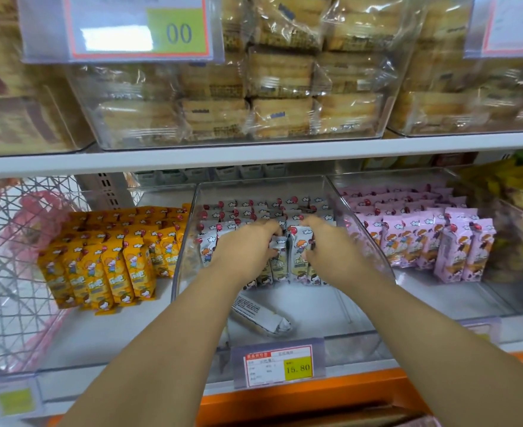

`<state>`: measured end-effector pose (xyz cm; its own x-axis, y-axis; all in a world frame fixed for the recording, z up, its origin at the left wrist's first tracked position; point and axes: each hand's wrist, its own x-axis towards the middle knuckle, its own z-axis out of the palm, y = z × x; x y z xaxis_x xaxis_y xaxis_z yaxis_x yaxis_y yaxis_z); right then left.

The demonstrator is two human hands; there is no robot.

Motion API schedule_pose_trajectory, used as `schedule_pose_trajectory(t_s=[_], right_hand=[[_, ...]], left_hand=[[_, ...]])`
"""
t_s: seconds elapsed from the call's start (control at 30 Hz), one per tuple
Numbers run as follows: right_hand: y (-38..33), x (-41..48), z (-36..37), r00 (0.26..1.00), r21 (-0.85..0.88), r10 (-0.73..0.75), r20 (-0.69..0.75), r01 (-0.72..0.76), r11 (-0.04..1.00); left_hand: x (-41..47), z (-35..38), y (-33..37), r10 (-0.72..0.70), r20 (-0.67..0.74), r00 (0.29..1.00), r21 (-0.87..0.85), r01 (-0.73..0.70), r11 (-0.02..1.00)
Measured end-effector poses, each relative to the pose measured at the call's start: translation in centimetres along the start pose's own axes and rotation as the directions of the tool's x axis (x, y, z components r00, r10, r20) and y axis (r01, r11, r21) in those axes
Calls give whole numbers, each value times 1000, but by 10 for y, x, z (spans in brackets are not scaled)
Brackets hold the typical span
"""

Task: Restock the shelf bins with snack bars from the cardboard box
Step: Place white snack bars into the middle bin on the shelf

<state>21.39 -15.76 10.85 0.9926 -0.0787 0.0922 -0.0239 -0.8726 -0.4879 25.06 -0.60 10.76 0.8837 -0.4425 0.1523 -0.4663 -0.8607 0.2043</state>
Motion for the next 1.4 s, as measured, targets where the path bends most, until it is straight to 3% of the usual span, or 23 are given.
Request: schedule_pose_trajectory(t_s=[0.23,0.43,0.6,0.63,0.7,0.8,1.03,1.13,1.2,1.3,1.4], right_hand=[[0,6,15,995,-91,-58,-86,50,995],[-1,15,19,999,-133,2,-40,-7,991],[-8,-3,6,992,-13,-58,-115,57,998],[-9,-8,5,993,15,-84,-80,85,996],[-12,-18,7,988,93,-94,121,83,992],[-14,-23,23,899,28,-75,432,70,997],[-24,-26,36,789,-88,36,613,22,996],[-24,-34,29,790,-110,48,612,24,994],[-22,-37,18,837,-61,-27,547,72,996],[-24,-42,-8,925,13,-236,297,243,970],[-28,-51,-36,914,62,-380,141,375,925]], left_hand=[[4,-1,1,-16,30,999,19,15,1000],[3,-2,5,-25,1,1000,-31,25,999],[-20,-25,4,-24,-49,999,-168,15,986],[-28,-31,2,-10,-81,997,-169,-4,986],[-47,-41,-4,13,-152,988,-161,-38,986],[-75,-47,-17,23,-255,967,-146,-62,987],[-101,-38,-40,-18,-288,957,-161,-30,987],[-107,-40,-36,-29,-285,958,-184,-25,983],[-110,-40,-34,-33,-278,960,-184,-20,983],[-111,-44,-28,-11,-266,964,-191,-42,981],[-110,-53,-13,18,-198,980,-285,-75,956]])
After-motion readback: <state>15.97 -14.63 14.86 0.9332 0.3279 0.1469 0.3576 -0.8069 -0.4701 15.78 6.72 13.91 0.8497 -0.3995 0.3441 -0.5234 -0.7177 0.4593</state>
